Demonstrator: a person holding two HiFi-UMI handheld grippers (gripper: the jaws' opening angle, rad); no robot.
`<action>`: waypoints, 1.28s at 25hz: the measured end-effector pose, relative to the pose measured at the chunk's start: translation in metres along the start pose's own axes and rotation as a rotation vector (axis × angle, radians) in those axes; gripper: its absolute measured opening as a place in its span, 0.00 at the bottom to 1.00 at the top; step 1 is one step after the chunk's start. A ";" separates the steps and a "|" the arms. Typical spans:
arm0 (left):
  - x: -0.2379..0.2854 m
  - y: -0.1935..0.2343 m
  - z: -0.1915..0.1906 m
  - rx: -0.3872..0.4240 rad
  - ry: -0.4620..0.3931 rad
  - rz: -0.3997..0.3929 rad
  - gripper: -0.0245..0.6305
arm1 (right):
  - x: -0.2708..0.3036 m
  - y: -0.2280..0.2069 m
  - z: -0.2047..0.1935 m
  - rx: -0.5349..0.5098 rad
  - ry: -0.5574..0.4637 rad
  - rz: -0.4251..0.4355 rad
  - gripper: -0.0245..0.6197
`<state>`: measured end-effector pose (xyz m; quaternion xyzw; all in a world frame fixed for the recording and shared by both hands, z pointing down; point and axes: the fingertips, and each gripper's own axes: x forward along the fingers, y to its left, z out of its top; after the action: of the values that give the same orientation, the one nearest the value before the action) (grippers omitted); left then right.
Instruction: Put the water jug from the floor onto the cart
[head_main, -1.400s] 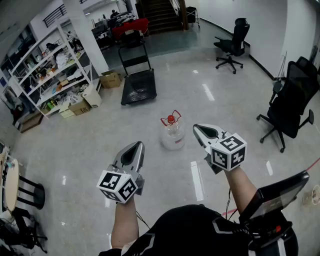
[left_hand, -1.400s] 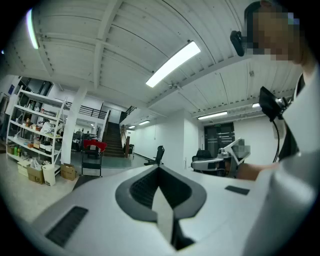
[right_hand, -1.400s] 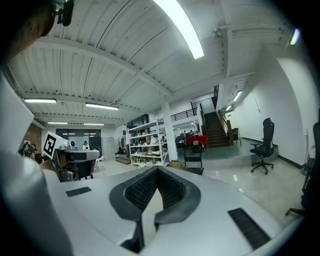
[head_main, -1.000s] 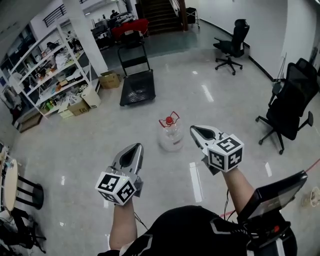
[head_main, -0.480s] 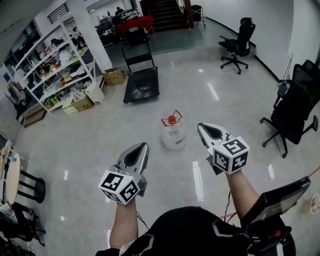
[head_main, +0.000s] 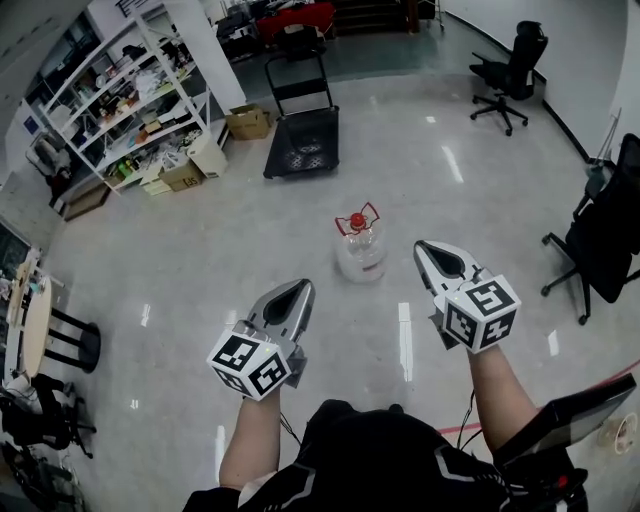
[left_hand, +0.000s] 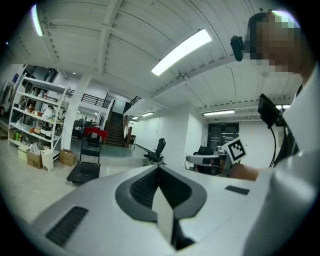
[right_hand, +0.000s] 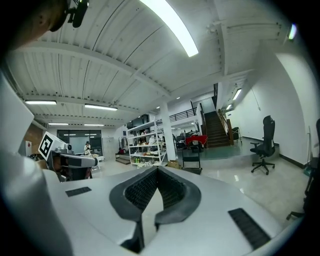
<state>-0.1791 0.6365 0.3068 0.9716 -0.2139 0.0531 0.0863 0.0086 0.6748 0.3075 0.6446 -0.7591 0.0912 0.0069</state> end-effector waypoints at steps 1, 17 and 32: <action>0.007 0.003 -0.003 -0.002 0.011 -0.002 0.04 | 0.007 -0.005 -0.003 0.005 0.005 0.005 0.03; 0.147 0.188 0.017 -0.044 0.004 -0.039 0.04 | 0.209 -0.079 0.015 -0.021 0.049 -0.027 0.04; 0.282 0.308 0.038 -0.054 0.040 -0.045 0.04 | 0.375 -0.170 0.036 0.003 0.058 0.018 0.04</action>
<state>-0.0527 0.2390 0.3540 0.9723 -0.1914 0.0646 0.1180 0.1158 0.2769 0.3418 0.6350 -0.7640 0.1111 0.0269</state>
